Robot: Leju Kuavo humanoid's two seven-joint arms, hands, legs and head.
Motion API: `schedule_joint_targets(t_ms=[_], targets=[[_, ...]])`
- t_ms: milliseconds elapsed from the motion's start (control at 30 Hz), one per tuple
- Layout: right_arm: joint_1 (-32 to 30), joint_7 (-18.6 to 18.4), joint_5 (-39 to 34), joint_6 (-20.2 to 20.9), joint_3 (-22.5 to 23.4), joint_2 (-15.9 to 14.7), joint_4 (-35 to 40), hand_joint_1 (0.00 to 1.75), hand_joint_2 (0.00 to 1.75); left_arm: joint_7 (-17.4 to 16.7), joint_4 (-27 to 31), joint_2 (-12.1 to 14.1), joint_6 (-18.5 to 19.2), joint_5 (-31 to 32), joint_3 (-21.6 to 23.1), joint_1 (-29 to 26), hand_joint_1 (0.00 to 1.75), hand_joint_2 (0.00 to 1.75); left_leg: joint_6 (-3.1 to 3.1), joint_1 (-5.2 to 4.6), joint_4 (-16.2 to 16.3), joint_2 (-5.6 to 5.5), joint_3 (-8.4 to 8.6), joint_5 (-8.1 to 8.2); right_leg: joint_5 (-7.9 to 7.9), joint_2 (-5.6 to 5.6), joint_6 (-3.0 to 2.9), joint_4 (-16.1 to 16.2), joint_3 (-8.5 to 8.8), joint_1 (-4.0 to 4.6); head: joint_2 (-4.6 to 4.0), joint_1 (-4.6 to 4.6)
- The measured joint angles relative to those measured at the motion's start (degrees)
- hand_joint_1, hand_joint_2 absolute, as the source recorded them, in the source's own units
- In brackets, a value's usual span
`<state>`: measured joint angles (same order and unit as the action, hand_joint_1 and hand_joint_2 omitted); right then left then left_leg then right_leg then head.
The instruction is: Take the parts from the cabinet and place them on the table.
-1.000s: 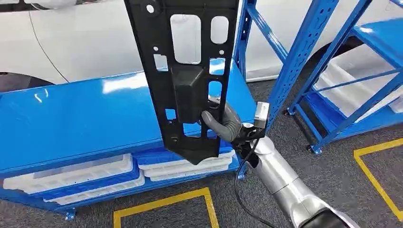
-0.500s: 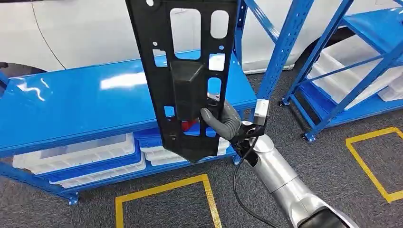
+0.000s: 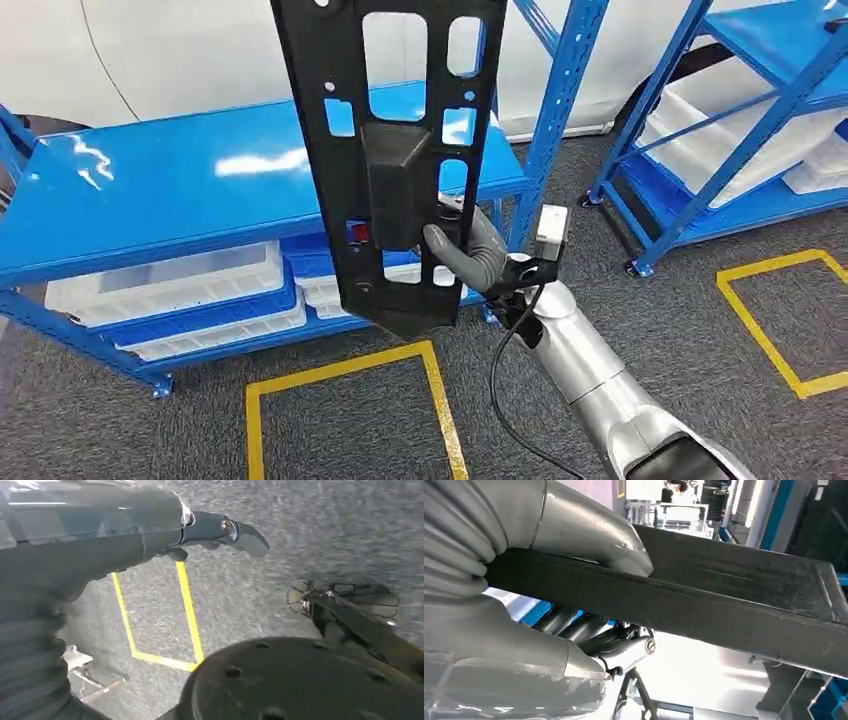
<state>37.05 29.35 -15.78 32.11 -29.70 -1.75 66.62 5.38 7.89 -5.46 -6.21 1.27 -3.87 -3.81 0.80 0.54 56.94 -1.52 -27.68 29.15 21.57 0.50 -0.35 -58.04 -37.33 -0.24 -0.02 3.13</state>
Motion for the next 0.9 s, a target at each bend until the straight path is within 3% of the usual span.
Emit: schedule_joint_targets(t_ms=[100, 133, 167, 200, 233, 267, 300, 333, 367, 400, 433, 467, 500, 533, 600, 633, 667, 733, 767, 800, 833, 867, 900], targets=[[-0.1, 0.0, -0.1, 0.0, 0.0, 0.0, 0.0, 1.75, 1.75, -0.1, 0.0, -0.1, -0.1, 0.1, 0.0, 0.0, 0.0, 1.75, -0.98, -0.18, 0.2, 0.04, -1.28, -1.27, -1.73, 0.09, 1.13, 0.5, -0.52, 0.06, 0.0, 0.0], [-0.2, 0.0, -0.2, -0.1, 0.1, -0.2, -0.2, 1.75, 1.75, -0.3, 0.0, -0.3, -0.1, 0.1, 0.0, 0.1, 0.0, 1.75, -1.5, 0.34, 0.0, 0.59, -1.94, -2.09, -0.71, 0.22, 1.43, -0.1, -1.0, -0.37, 0.0, 0.02], [-0.2, 0.1, -0.4, -0.1, 0.2, -0.2, -0.2, 1.75, 1.75, -0.4, 0.0, -0.3, -0.1, 0.2, 0.0, 0.2, 0.0, 1.75, -1.85, 0.29, 0.0, 0.65, -2.67, -2.71, 2.25, 0.01, 1.78, -1.8, -1.77, -0.36, 0.0, 0.0], [-0.1, 0.2, -0.4, -0.1, 0.3, -0.3, -0.2, 1.75, 1.75, -0.4, 0.0, -0.3, -0.1, 0.3, 0.0, 0.2, 0.0, 1.75, -2.38, 0.25, 0.0, 0.84, -3.45, -3.32, 6.15, -0.03, 2.04, -5.4, -2.84, -0.43, 0.0, 0.02], [-0.2, 0.2, -0.5, -0.2, 0.3, -0.3, -0.2, 1.75, 1.75, -0.4, 0.0, -0.3, -0.1, 0.5, 0.0, 0.2, 0.0, 1.75, -2.37, 0.21, 0.0, 0.91, -4.32, -4.0, 9.65, -0.05, 2.31, -9.9, -4.02, -0.45, 0.0, 0.0], [-0.2, 0.3, -0.5, -0.2, 0.4, -0.3, -0.2, 1.75, 1.75, -0.5, 0.0, -0.3, -0.1, 0.5, 0.0, 0.3, 0.0, 1.75, -2.4, 0.14, 0.1, 0.97, -5.26, -4.61, 12.04, -0.05, 2.45, -13.9, -4.86, -0.45, 0.0, 0.0], [-0.3, 0.3, -0.5, -0.2, 0.4, -0.3, -0.2, 1.75, 1.75, -0.5, 0.0, -0.3, -0.1, 0.5, 0.0, 0.4, 0.0, 1.75, -2.39, 0.09, 0.1, 1.03, -6.16, -5.24, 12.44, -0.06, 2.5, -16.7, -4.98, -0.46, 0.0, 0.0], [-0.5, 0.3, -0.5, -0.2, 0.4, -0.4, -0.2, 1.75, 1.75, -0.6, 0.0, -0.3, -0.1, 0.6, 0.0, 0.5, 0.0, 1.75, -2.35, 0.05, 0.2, 1.09, -7.15, -5.93, 10.68, -0.07, 2.43, -17.6, -4.19, -0.46, 0.0, 0.0], [-0.8, 0.2, -0.5, -0.3, 0.4, -0.4, 0.0, 1.75, 1.75, -0.6, 0.0, -0.3, -0.1, 0.7, 0.0, 0.5, 0.0, 1.75, -2.24, -0.05, 0.3, 1.09, -7.96, -6.55, 8.23, -0.07, 2.22, -16.4, -2.5, -0.42, 0.0, 0.0], [-1.0, 0.2, -0.5, -0.5, 0.5, -0.5, 0.3, 1.75, 1.75, -0.6, 0.0, -0.3, 0.0, 0.7, 0.0, 0.6, 0.0, 1.75, -2.16, -0.16, 0.3, 1.08, -8.74, -7.12, 6.03, -0.04, 1.76, -13.0, 0.4, -0.27, 0.0, 0.0], [-1.1, 0.2, -0.5, -0.6, 0.6, -0.5, 0.7, 1.75, 1.75, -0.6, 0.0, -0.3, 0.0, 0.8, 0.0, 0.6, 0.0, 1.75, -2.09, -0.27, 0.3, 1.05, -9.23, -7.62, 5.28, -0.01, 1.07, -8.2, 4.04, -0.01, 0.0, 0.02], [-1.1, 0.2, -0.5, -0.8, 0.7, -0.5, 1.1, 1.75, 1.75, -0.6, 0.0, -0.5, 0.1, 0.8, 0.0, 0.7, 0.0, 1.75, -1.89, -0.28, 0.3, 1.05, -9.52, -8.04, 6.64, 0.21, 0.13, -2.6, 7.95, 0.37, 0.0, 0.02], [-1.0, 0.2, -0.5, -0.9, 0.9, -0.5, 1.5, 1.75, 1.75, -0.6, 0.0, -0.5, 0.2, 0.9, 0.0, 0.8, 0.0, 1.75, -1.6, -0.43, 0.4, 1.05, -9.69, -8.51, 8.33, -0.03, -0.15, 1.9, 10.43, 0.47, 0.0, 0.02], [-1.0, 0.2, -0.6, -0.9, 1.0, -0.5, 1.8, 1.75, 1.75, -0.6, 0.0, -0.5, 0.2, 0.9, 0.0, 0.7, 0.0, 1.75, -1.16, -0.14, 0.0, 1.07, -9.75, -9.28, 8.32, -0.1, 0.06, 2.2, 10.25, 0.68, 0.0, 0.02], [-1.2, 0.1, -0.6, -0.9, 1.3, -0.6, 2.0, 1.75, 1.75, -0.6, 0.0, -0.4, 0.2, 0.9, 0.0, 0.7, 0.0, 1.75, -0.61, -0.04, -1.0, 0.96, -9.77, -10.68, 6.93, -0.13, -0.6, 2.8, 9.77, 0.79, 0.0, 0.02], [-1.3, 0.1, -0.6, -0.9, 1.3, -0.7, 2.0, 1.75, 1.75, -0.6, 0.0, -0.3, 0.2, 0.9, 0.0, 0.7, 0.0, 1.75, -0.39, -0.29, -1.2, 1.02, -10.2, -10.39, 5.82, -0.48, -0.92, 3.7, 9.8, -0.05, 0.0, 0.0], [-1.3, 0.2, -0.6, -0.9, 1.3, -0.6, 2.1, 1.75, 1.75, -0.6, 0.0, -0.3, 0.2, 0.8, 0.0, 0.7, 0.0, 1.75, -0.13, -0.27, -0.2, 0.95, -10.76, -8.12, 5.12, -0.53, -1.23, 3.8, 9.12, -0.07, 0.0, 0.02], [-1.3, 0.2, -0.6, -0.9, 1.4, -0.7, 2.5, 1.75, 1.75, -0.6, 0.0, -0.2, 0.2, 0.8, 0.0, 0.8, 0.0, 1.75, 0.34, 0.0, 8.1, 0.86, -12.96, -1.01, 4.14, -0.65, -1.44, 3.6, 7.75, -0.11, 0.0, 0.0], [-1.3, 0.2, -0.6, -0.9, 1.4, -0.7, 2.6, 1.75, 1.75, -0.6, 0.0, -0.1, 0.2, 0.8, 0.0, 0.8, 0.0, 1.75, 0.6, 0.03, 12.8, 0.86, -14.1, 1.37, 3.63, -0.67, -1.43, 3.4, 7.03, -0.1, 0.0, 0.0], [-1.3, 0.2, -0.7, -0.9, 1.5, -0.7, 2.7, 1.75, 1.75, -0.6, 0.0, 0.0, 0.2, 0.8, 0.0, 0.8, 0.0, 1.75, 0.85, 0.05, 16.9, 0.86, -14.84, 2.14, 3.18, -0.65, -1.35, 3.0, 6.16, -0.15, 0.0, 0.02], [-1.3, 0.1, -0.7, -0.9, 1.7, -0.7, 3.0, 1.75, 1.75, -0.6, 0.0, 0.0, 0.2, 0.8, 0.0, 0.8, 0.0, 1.75, 1.05, 0.16, 18.4, 0.86, -14.58, 1.12, 2.83, -0.64, -1.14, 2.6, 5.28, -0.27, 0.0, 0.02], [-1.3, 0.1, -0.7, -1.1, 1.8, -0.8, 3.3, 1.75, 1.75, -0.6, 0.0, 0.1, 0.2, 0.8, 0.0, 0.8, 0.0, 1.75, 1.31, 0.3, 17.3, 0.86, -13.1, -0.99, 2.53, -0.61, -0.83, 2.1, 4.35, -0.47, 0.0, 0.02], [-1.3, 0.0, -0.8, -1.2, 2.1, -0.8, 3.8, 1.75, 1.75, -0.7, 0.0, 0.1, 0.1, 0.8, 0.0, 0.8, 0.0, 1.75, 1.63, 0.48, 14.0, 0.87, -10.52, -3.16, 2.3, -0.56, -0.5, 1.4, 3.39, -0.77, 0.0, 0.02]])
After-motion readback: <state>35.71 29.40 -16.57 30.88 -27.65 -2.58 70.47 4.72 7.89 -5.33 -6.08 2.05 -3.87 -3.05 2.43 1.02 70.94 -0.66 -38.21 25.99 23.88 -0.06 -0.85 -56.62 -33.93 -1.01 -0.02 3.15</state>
